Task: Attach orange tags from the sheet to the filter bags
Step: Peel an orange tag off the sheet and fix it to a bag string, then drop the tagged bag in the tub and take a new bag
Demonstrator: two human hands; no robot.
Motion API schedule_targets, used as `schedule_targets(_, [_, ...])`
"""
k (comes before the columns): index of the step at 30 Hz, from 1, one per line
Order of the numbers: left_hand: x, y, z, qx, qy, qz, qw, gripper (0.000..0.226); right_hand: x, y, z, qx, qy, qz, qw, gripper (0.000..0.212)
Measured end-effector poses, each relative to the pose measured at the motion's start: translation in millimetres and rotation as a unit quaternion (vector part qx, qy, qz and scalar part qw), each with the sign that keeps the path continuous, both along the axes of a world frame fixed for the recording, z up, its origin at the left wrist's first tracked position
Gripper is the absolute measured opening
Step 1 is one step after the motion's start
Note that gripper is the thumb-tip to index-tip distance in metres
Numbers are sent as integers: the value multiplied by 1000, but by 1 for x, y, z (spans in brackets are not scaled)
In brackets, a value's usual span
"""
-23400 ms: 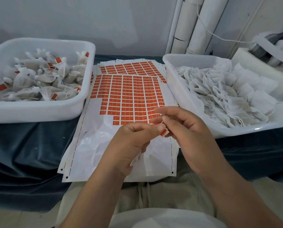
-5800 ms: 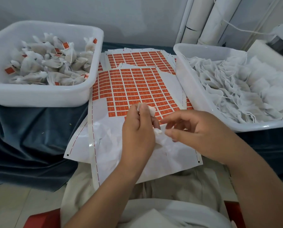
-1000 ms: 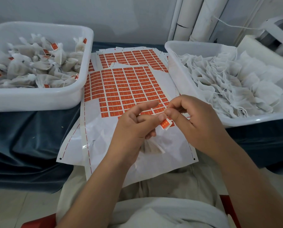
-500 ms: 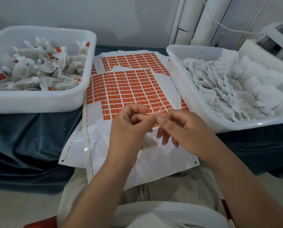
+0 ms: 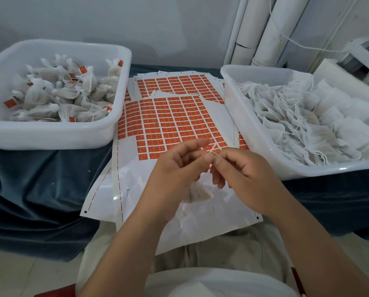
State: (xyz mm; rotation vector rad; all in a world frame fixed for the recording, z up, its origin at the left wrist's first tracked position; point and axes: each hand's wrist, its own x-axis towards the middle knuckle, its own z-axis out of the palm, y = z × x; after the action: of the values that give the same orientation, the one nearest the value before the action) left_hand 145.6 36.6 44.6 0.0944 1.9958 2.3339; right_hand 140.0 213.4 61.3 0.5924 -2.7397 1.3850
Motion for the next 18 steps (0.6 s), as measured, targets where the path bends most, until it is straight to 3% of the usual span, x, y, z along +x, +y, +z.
schedule_targets(6, [-3, -9, 0, -178, 77, 17, 981, 10, 3, -4, -7, 13, -27, 7, 1000, 36])
schedule_targets(11, [-3, -5, 2, -203, 96, 61, 973, 13, 2, -5, -11, -18, -35, 5, 999, 36])
schedule_targets(15, [-17, -26, 25, -172, 95, 155, 968, 17, -1, 2, -10, -10, -25, -11, 1000, 60])
schedule_targets(18, [-41, -61, 53, -175, 97, 238, 950, 19, -1, 1, -10, -6, -39, -1, 999, 61])
